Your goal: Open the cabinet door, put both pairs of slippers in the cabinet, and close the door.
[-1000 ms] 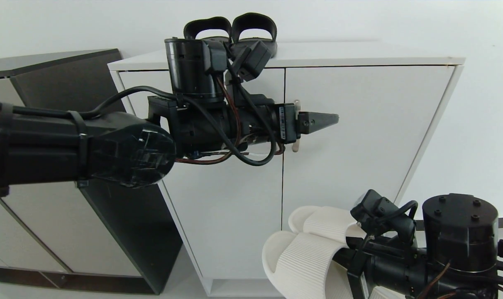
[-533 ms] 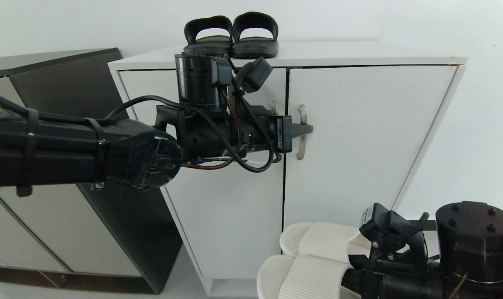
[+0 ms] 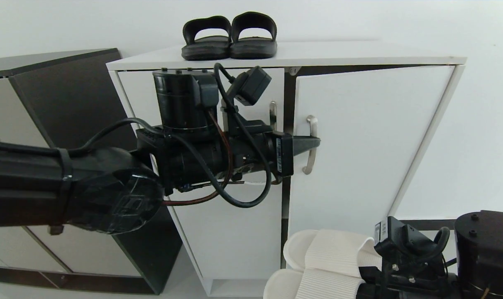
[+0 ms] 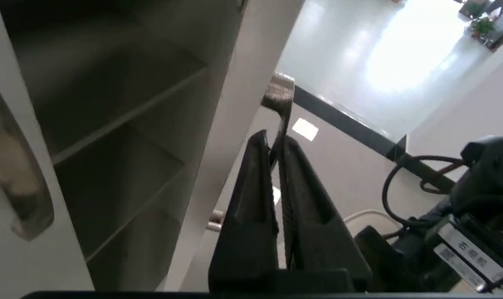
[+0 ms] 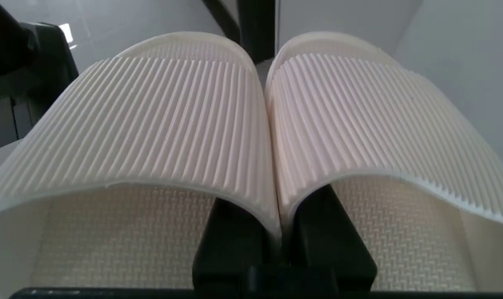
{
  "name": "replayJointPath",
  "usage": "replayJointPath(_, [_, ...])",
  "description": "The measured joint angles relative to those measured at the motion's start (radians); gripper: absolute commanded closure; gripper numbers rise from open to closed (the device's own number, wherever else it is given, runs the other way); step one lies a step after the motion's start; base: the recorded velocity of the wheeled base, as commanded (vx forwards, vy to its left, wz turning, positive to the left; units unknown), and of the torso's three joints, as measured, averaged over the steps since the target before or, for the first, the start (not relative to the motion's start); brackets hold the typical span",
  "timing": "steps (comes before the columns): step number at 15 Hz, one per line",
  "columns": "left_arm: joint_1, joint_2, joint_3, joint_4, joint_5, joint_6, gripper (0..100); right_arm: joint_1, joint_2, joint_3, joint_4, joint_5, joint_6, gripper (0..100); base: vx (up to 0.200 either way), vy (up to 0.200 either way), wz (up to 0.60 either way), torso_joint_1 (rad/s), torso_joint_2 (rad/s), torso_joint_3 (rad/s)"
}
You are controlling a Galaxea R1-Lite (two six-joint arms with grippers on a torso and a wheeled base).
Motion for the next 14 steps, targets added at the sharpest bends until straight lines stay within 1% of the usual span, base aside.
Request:
replayJointPath(4, [0.001, -0.107, 0.145, -0.051, -0.001, -0.003, 100, 0.010, -0.006, 0.015, 0.000, 0.017, -0.004, 100, 0.000, 0.000, 0.00, 0.000, 0.00, 0.000])
replayJointPath(6, [0.026, -0.147, 0.180, -0.075, -0.001, -0.011, 100, 0.013, -0.007, 0.016, 0.000, 0.016, -0.004, 100, 0.000, 0.000, 0.00, 0.000, 0.00, 0.000])
replayJointPath(7, [0.050, -0.157, 0.185, -0.091, -0.001, -0.032, 100, 0.014, -0.007, 0.016, 0.000, 0.016, -0.004, 100, 0.000, 0.000, 0.00, 0.000, 0.00, 0.000])
replayJointPath(8, [0.071, -0.161, 0.182, -0.106, -0.001, -0.051, 100, 0.014, -0.007, 0.016, 0.000, 0.016, -0.004, 100, 0.000, 0.000, 0.00, 0.000, 0.00, 0.000])
replayJointPath(9, [0.081, -0.160, 0.173, -0.110, 0.000, -0.061, 100, 0.014, -0.007, 0.016, 0.000, 0.016, -0.004, 100, 0.000, 0.000, 0.00, 0.000, 0.00, 0.000])
replayJointPath(11, [0.107, -0.134, 0.123, -0.111, 0.001, -0.088, 100, 0.016, -0.007, 0.016, 0.000, 0.016, -0.004, 100, 0.000, 0.000, 0.00, 0.000, 0.00, 0.000])
replayJointPath(12, [0.117, -0.113, 0.095, -0.112, 0.002, -0.097, 100, 0.017, -0.007, 0.016, 0.000, 0.016, -0.004, 100, 0.000, 0.000, 0.00, 0.000, 0.00, 0.000])
replayJointPath(14, [0.125, -0.067, 0.036, -0.107, 0.003, -0.103, 100, 0.020, -0.007, 0.016, 0.000, 0.016, -0.004, 100, 0.000, 0.000, 0.00, 0.000, 0.00, 0.000])
